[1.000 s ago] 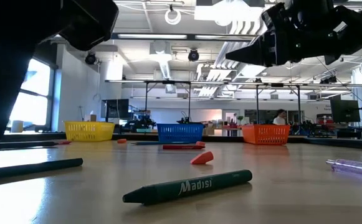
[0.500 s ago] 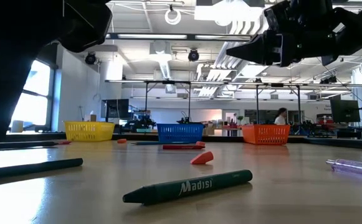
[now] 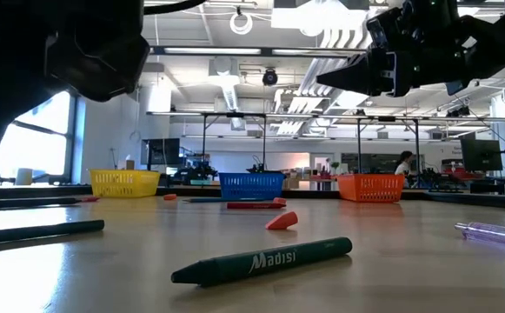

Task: Sort crayons/erasers/pens/pencils in bins
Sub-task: Put the green colored pencil into the yellow bin

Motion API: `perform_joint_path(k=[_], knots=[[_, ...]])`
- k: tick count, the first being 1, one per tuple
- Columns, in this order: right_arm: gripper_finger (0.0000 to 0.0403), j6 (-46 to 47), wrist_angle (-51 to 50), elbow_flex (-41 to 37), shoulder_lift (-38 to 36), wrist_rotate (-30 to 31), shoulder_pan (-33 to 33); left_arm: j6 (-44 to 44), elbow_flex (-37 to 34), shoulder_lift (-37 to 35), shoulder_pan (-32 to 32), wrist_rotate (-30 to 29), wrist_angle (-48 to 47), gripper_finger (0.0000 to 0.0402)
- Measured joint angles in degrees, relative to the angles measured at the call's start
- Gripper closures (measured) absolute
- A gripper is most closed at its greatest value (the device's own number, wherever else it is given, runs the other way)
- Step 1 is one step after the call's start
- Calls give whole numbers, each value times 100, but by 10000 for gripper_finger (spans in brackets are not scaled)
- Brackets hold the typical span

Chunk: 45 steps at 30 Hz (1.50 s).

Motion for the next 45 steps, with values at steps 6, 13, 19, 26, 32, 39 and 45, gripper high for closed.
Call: perform_joint_path(k=[6, 13, 19, 26, 32, 39, 45], knots=[[402, 2, 0, 0, 0, 0, -1, 316, 7, 2, 16, 242, 3, 355], [402, 9, 0, 0, 0, -2, -1, 409, -5, -386, 119, 368, -259, 351], [402, 10, 7, 0, 0, -7, 0, 473, -19, -520, 97, 359, -373, 290], [402, 20, 36, 0, 0, -16, 3, 226, -322, -527, -53, 361, -362, 243], [402, 20, 37, 0, 0, -20, 6, 14, -628, -527, -143, 349, 10, 256], [402, 20, 37, 0, 0, -20, 6, -84, -810, -535, -181, 388, 60, 297], [402, 20, 37, 0, 0, -20, 6, -44, -1022, -586, -182, 599, 521, 329]])
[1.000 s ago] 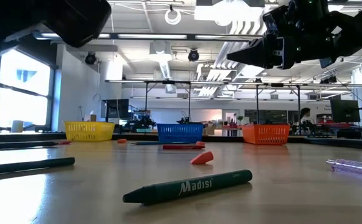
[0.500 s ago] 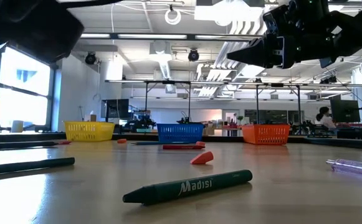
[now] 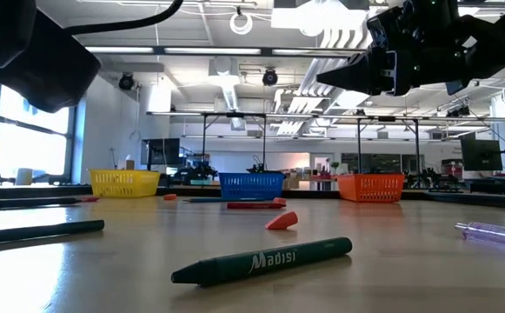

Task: Sort crayons/erasers/pens/pencils in bins
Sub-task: Put the green colored pencil into the yellow bin

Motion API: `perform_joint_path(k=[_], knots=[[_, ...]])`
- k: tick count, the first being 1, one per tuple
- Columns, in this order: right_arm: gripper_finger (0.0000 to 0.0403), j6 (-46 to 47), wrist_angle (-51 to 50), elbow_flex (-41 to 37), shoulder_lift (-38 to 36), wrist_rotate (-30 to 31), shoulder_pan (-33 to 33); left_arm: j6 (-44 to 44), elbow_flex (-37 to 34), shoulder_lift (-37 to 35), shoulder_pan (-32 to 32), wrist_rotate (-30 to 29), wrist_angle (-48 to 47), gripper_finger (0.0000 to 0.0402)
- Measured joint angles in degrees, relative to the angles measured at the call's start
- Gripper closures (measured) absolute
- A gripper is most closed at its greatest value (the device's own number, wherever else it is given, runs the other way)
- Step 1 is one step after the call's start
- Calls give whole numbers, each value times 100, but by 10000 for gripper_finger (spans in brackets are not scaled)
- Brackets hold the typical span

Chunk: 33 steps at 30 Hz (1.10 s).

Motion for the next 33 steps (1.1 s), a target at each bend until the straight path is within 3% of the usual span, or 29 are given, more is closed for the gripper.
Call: perform_joint_path(k=[13, 20, 33], knots=[[402, 0, 1, 0, 0, 0, 0, 172, -18, 1, -19, 316, 474, 369], [402, 0, 0, 0, 0, 0, 0, 54, -31, -92, -39, 15, 516, 397], [402, 0, 1, 0, 0, 0, 0, -111, 33, -118, -26, -382, 452, 400]])
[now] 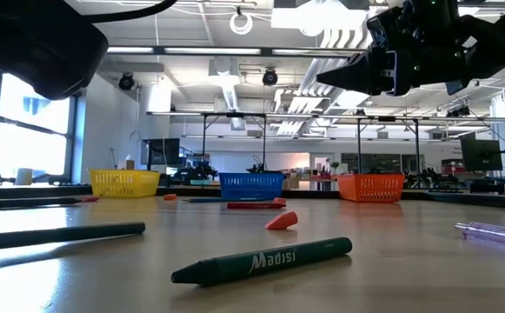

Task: Sort crayons/erasers/pens/pencils in bins
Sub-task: Put the green colored pencil into the yellow bin

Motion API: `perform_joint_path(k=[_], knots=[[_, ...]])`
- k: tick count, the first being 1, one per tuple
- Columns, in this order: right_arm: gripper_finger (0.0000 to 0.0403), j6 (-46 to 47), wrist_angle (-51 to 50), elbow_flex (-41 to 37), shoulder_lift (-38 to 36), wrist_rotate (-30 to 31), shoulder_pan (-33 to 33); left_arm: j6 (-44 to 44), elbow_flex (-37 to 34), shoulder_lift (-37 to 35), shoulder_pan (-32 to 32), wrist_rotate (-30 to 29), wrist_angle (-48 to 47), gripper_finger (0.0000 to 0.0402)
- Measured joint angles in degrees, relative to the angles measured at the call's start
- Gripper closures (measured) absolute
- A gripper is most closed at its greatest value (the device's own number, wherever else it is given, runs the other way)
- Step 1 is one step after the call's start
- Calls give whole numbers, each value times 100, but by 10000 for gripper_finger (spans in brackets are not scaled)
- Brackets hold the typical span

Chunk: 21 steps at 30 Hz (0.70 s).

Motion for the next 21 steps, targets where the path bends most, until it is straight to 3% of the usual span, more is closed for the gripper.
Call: perform_joint_path(k=[17, 21], knots=[[402, 0, -1, 0, 0, 0, 2, -383, 10, -426, 56, -1254, -148, 400], [402, 0, -1, 0, 0, 0, 0, -381, -8, -399, 132, -1326, -91, 400]])
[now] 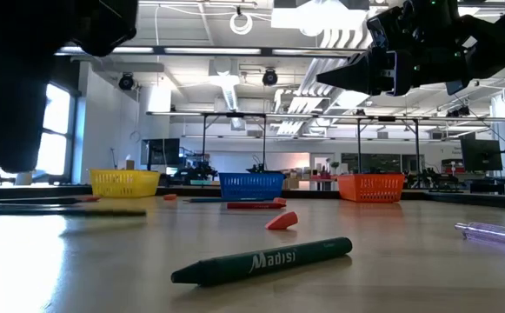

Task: Sort crayons/erasers/pens/pencils in bins
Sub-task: Put the green colored pencil into the yellow bin

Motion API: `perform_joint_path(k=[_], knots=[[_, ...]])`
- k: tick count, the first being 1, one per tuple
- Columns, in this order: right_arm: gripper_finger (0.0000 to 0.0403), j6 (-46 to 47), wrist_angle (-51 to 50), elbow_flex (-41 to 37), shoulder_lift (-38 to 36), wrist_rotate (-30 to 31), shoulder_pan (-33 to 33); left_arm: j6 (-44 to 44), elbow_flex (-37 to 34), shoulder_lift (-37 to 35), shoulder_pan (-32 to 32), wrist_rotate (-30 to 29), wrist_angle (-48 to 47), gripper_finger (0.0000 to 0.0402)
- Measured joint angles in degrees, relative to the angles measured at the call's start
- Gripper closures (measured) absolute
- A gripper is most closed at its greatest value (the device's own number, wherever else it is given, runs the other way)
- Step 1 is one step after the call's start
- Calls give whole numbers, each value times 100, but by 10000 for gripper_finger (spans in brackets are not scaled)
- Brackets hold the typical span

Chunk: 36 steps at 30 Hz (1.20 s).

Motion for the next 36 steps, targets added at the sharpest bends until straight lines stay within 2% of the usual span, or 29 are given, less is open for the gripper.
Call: perform_joint_path(k=[5, 8, 15, 18, 23, 30, 36], knots=[[402, 0, -9, 0, 0, 0, 0, 248, -58, 18, 98, 94, -194, 401], [402, 0, -7, 0, 0, 1, 0, 680, -65, -173, 274, 304, -875, 401], [402, 87, 20, 0, 2, 0, 0, 2659, -58, -827, 1196, 278, -1561, 401], [402, 90, 22, 0, 0, 0, 2, 3392, -54, -889, 1625, 335, -1650, 397], [402, 89, 2, 0, 0, 0, 0, 4332, -161, -818, 2122, 630, -1507, 358], [402, 105, -134, 0, 2, 0, 0, 4495, -963, -825, 2162, 918, -904, 281], [402, 105, -224, 0, 2, 0, 1, 4441, -1589, -825, 2100, 1215, -196, 260]])
